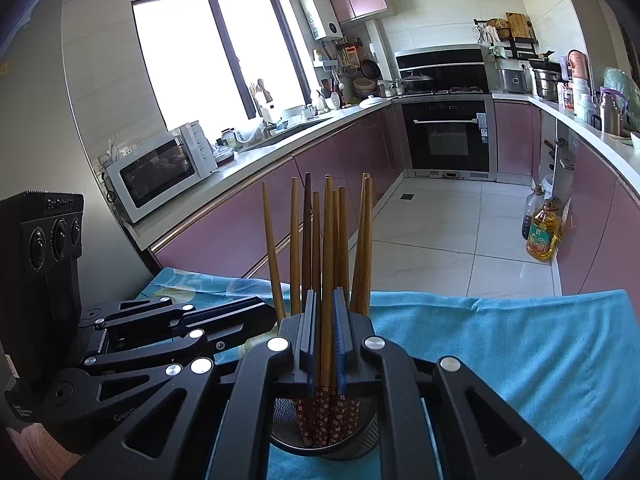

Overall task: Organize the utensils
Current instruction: 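Open both grippers and pull them back from the mesh cup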

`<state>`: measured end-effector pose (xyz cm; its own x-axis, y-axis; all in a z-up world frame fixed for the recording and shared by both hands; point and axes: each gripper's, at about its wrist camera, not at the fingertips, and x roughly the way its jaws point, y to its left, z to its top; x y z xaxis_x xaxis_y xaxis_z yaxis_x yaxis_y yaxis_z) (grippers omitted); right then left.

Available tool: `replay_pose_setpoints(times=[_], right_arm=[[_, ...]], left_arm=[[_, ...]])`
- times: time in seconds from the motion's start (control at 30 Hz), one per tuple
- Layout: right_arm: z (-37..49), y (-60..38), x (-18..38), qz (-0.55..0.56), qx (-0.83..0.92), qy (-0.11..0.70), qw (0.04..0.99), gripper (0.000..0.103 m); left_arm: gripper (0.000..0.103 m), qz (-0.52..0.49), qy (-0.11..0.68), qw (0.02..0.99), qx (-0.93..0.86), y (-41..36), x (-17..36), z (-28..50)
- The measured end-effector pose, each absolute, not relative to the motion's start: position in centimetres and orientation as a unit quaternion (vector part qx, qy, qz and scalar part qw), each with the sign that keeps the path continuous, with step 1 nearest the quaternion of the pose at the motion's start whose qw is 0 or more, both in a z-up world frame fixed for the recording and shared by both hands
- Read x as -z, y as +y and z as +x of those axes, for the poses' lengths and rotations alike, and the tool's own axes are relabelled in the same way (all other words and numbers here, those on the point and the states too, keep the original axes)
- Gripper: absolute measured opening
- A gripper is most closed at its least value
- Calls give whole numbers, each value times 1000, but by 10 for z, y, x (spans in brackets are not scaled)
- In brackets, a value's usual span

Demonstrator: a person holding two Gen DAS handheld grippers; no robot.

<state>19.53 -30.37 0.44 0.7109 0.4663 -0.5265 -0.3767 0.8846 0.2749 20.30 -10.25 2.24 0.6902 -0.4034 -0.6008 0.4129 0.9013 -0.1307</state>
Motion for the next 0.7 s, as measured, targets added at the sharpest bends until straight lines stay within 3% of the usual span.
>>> replay_pose_setpoints(times=[0.13, 0.3, 0.37, 0.43, 0.5, 0.57, 0.7], right_arm=[[189, -306, -1, 72, -226, 304, 923, 18], [170, -305, 2, 52, -211, 292, 932, 47], [158, -303, 3, 36, -200, 277, 939, 64], [144, -300, 5, 19, -187, 263, 946, 75], [131, -297, 8, 0, -172, 248, 953, 91], [118, -295, 12, -13, -157, 229, 961, 94], [92, -292, 17, -24, -139, 192, 971, 96]], left_arm=[[26, 3, 320, 921, 222, -99, -20, 198], [42, -7, 300, 931, 209, -84, -14, 178], [53, -6, 283, 939, 197, -76, -12, 164], [78, -3, 261, 949, 176, -67, -13, 149], [89, -3, 237, 959, 155, -54, -14, 133], [97, -3, 208, 970, 128, -42, -14, 114], [97, 11, 164, 983, 80, -27, -12, 83]])
